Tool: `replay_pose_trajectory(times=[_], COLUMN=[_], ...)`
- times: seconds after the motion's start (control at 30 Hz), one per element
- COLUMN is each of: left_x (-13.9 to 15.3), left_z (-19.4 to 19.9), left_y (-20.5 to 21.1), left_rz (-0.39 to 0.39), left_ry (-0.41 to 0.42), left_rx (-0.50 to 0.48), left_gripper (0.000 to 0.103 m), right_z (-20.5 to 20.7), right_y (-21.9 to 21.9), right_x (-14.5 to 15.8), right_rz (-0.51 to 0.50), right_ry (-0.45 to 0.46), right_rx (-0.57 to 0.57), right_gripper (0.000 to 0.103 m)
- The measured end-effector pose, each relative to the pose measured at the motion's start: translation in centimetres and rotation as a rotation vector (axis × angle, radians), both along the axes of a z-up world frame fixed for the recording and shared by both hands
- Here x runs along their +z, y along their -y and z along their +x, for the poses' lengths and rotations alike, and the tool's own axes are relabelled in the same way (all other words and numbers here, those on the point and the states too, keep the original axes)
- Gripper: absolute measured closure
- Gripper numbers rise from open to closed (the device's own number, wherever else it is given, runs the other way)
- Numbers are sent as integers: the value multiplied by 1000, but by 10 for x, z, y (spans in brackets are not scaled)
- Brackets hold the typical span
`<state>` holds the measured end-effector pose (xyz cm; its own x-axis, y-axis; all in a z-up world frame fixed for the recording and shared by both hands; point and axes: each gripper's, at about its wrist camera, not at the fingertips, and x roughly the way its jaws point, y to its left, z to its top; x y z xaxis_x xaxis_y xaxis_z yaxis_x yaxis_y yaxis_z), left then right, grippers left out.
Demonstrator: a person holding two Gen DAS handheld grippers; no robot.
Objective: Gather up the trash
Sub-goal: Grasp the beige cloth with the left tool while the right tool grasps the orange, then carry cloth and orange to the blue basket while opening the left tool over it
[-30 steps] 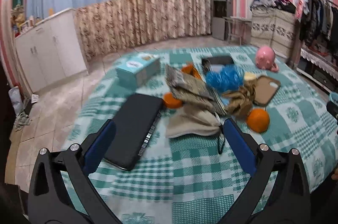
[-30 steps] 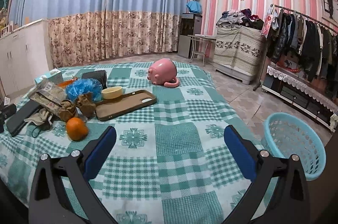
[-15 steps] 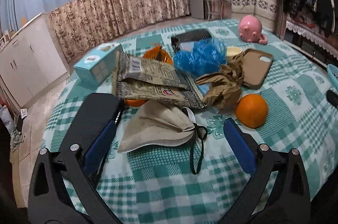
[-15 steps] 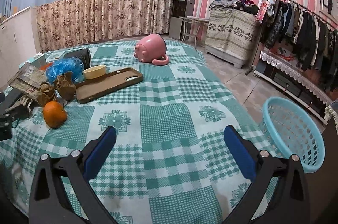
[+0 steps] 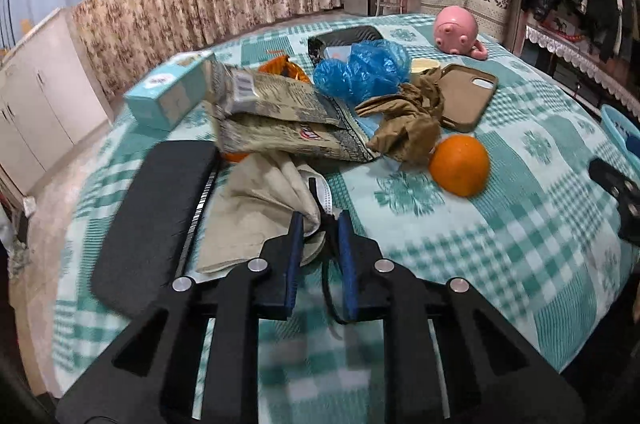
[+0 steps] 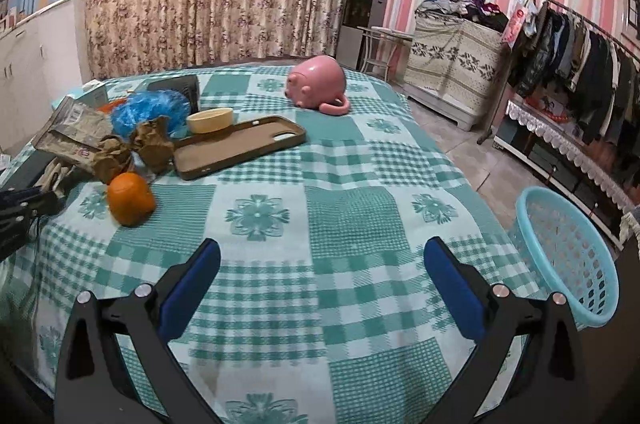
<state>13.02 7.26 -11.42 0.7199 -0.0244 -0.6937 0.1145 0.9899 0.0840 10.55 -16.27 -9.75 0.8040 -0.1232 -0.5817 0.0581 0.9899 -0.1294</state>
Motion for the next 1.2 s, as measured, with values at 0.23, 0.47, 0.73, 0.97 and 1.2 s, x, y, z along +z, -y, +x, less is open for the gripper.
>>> replay_pose_trajectory(times=[0.23, 0.47, 0.73, 0.97, 1.2], left_x=[34, 47, 27, 17, 16], left_z=[-28, -17, -7, 3, 4], left_y=[-23, -56, -92, -93, -88], left_rz=[20, 56, 39, 40, 56], left_ry=[103, 182, 177, 155, 143], left_rx=[67, 200, 349, 344, 334], left_gripper=[89, 89, 89, 89, 89], right_z=[5, 15, 37, 57, 57], right_y=[-17, -55, -92, -113, -114], right_x=[2, -6, -11, -21, -28], right_rz=[47, 41, 75, 75, 144], right_ry=[-7, -43, -90, -139, -171], right_rx=[40, 103, 185, 229, 331], right_gripper=[4, 4, 4, 14, 64])
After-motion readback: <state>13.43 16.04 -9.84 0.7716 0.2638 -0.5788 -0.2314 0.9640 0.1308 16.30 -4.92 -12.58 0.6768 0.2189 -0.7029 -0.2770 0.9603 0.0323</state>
